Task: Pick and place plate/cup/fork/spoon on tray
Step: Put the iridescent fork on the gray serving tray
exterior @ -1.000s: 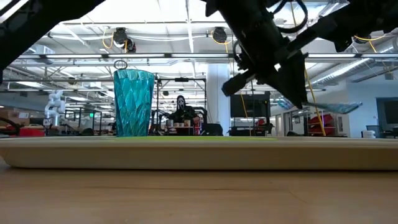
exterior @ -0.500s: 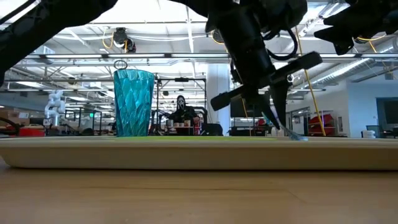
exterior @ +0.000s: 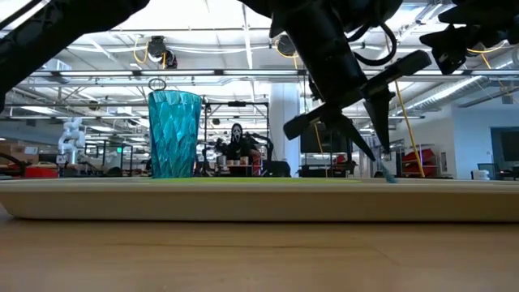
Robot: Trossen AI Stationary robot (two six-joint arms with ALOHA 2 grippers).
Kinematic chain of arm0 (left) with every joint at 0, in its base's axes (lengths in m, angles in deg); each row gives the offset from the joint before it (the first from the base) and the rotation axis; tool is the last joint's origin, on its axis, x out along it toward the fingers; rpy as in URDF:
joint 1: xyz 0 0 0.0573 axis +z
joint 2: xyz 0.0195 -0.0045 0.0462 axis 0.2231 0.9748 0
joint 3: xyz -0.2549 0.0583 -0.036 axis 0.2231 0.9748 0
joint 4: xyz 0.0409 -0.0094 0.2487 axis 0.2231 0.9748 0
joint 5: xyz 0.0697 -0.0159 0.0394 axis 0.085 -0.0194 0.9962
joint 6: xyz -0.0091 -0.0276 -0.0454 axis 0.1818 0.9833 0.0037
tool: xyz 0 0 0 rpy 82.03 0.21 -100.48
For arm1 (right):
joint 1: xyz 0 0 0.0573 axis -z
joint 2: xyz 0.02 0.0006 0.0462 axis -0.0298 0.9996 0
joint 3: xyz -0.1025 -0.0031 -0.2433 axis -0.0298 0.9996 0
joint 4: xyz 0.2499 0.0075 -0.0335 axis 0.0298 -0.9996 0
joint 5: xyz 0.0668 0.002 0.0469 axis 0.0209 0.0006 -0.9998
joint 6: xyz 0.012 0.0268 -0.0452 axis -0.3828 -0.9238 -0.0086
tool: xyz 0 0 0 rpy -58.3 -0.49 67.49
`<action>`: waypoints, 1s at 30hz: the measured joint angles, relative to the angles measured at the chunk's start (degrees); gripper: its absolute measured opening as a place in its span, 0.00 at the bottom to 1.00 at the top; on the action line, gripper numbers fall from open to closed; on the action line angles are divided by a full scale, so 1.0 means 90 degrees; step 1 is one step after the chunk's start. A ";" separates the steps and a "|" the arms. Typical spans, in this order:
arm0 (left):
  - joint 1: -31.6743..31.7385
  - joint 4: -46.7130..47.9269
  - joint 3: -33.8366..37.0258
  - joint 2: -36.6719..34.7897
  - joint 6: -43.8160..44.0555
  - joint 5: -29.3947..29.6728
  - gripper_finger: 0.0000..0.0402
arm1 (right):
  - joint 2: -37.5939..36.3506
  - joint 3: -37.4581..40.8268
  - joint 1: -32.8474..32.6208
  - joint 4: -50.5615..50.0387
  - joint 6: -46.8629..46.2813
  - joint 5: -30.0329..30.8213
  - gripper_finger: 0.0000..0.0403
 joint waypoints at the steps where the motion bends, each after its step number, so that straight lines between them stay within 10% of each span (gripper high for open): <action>1: -0.0002 -0.0010 0.0000 0.0000 0.0031 0.0000 0.24 | 0.0000 0.0000 0.0000 -0.0013 -0.0066 -0.0089 0.45; 13: 0.0061 -0.0440 0.0000 0.0000 -0.0445 0.0061 0.37 | 0.0000 0.0000 0.0000 -0.0189 -0.0160 -0.0277 0.45; 30: 0.0050 -0.2450 -0.0005 -0.0945 -0.6476 -0.0175 0.37 | -0.0002 0.0000 0.0000 -0.0274 -0.0244 -0.0269 0.45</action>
